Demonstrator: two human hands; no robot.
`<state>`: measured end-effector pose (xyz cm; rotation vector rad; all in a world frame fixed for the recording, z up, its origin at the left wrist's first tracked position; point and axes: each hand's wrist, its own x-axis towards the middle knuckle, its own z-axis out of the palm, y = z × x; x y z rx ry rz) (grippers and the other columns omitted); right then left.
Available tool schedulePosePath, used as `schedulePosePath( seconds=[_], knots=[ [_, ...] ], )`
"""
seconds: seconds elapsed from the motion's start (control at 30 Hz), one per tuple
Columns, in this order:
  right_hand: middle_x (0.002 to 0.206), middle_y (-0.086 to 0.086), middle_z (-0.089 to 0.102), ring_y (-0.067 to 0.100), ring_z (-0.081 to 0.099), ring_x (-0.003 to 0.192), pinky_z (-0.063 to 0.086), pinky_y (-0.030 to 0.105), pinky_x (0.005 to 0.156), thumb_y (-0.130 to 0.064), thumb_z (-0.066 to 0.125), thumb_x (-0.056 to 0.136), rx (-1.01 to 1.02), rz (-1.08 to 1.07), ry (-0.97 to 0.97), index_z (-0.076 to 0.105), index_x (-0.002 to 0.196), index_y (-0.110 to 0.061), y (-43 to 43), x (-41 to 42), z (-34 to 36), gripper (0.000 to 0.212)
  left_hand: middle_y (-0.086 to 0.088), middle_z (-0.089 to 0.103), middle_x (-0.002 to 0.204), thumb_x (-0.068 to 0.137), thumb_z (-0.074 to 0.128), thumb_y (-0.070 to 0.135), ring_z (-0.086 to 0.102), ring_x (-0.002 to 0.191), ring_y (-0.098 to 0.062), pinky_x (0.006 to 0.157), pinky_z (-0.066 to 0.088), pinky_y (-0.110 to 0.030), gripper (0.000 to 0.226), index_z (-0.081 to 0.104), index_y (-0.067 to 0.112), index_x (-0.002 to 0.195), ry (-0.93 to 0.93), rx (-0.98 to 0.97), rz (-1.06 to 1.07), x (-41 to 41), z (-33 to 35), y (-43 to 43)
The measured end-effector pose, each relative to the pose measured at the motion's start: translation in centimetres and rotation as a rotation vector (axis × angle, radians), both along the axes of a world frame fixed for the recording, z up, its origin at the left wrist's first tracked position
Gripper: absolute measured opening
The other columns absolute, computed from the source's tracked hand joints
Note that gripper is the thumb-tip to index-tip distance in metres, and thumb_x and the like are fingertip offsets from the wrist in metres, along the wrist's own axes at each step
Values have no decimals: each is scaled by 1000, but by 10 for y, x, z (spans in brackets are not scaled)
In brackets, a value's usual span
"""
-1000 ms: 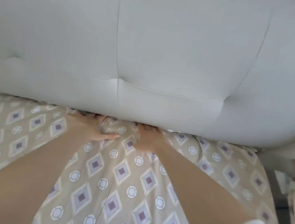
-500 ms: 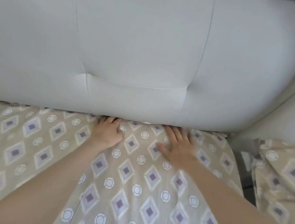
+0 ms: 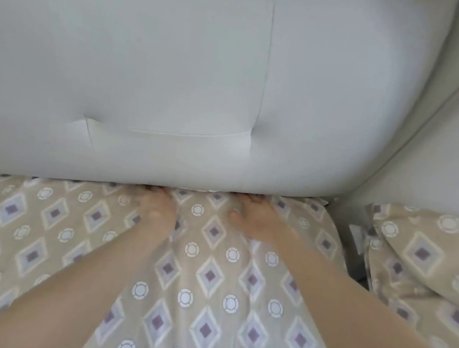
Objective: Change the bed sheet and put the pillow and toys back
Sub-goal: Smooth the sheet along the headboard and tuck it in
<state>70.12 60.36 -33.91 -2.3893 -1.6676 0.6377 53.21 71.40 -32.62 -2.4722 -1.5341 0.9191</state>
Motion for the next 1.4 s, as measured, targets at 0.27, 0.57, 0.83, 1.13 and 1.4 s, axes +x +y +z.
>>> schedulePosePath(
  seconds=[0.27,0.57,0.83,1.13,1.4],
  knots=[
    [160,3,9,24,1,148,1,44,120,-69,33,89,6,-221,-243,9,153,-14,-68,33,-20,87,-13,27,146,86,55,2,30,135,-34,107,34,-46,72,19,7,147,-352,-35,-105,45,-10,-41],
    [144,2,31,26,25,136,18,45,113,-79,33,80,-96,-166,-321,37,141,-17,-48,54,-14,87,-6,33,150,93,38,13,36,133,-31,110,28,-43,52,30,18,144,-340,-75,-56,54,-26,-15],
    [160,1,4,19,-2,148,2,41,120,-63,34,93,-137,-139,-98,8,153,-13,-59,55,-2,82,-10,21,155,93,42,10,23,141,-31,115,19,-49,62,17,14,149,-281,-142,-34,58,-18,-19],
    [155,0,27,22,29,140,36,32,106,-23,40,97,-276,-80,-34,32,147,-22,-106,45,41,51,-8,26,152,91,44,10,30,135,-32,102,38,-41,65,20,23,150,-507,-187,-116,38,12,-79],
    [126,6,59,29,56,112,47,33,86,-21,39,96,38,-331,-135,52,131,-28,-161,37,133,39,-6,53,135,88,45,11,54,118,-27,94,45,-33,56,40,23,143,-851,-207,-204,65,100,-119]
  ],
)
